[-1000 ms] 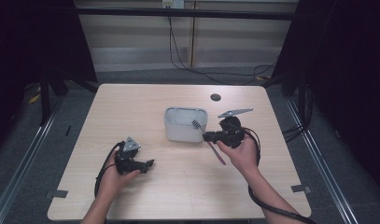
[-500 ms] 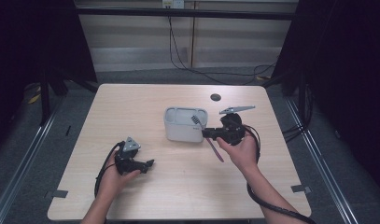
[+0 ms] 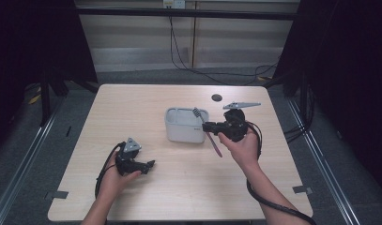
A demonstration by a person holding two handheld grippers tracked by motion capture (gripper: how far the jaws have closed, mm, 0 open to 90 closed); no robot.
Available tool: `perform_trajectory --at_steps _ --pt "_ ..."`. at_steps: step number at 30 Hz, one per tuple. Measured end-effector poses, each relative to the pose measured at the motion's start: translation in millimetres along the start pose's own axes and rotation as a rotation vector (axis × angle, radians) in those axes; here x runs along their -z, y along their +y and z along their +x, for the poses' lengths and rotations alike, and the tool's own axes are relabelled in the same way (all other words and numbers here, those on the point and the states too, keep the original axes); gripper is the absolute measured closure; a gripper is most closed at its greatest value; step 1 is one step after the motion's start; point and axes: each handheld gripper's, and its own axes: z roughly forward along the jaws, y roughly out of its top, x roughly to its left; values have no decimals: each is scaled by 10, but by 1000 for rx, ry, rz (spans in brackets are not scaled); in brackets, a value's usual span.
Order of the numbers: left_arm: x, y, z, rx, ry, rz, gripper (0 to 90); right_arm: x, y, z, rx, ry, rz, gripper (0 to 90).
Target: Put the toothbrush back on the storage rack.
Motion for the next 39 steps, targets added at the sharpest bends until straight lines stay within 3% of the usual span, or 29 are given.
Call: perform_trajectory --at_steps 39 --pt "1 1 0 0 1 1 160 -15 259 18 4 47 -132 811"
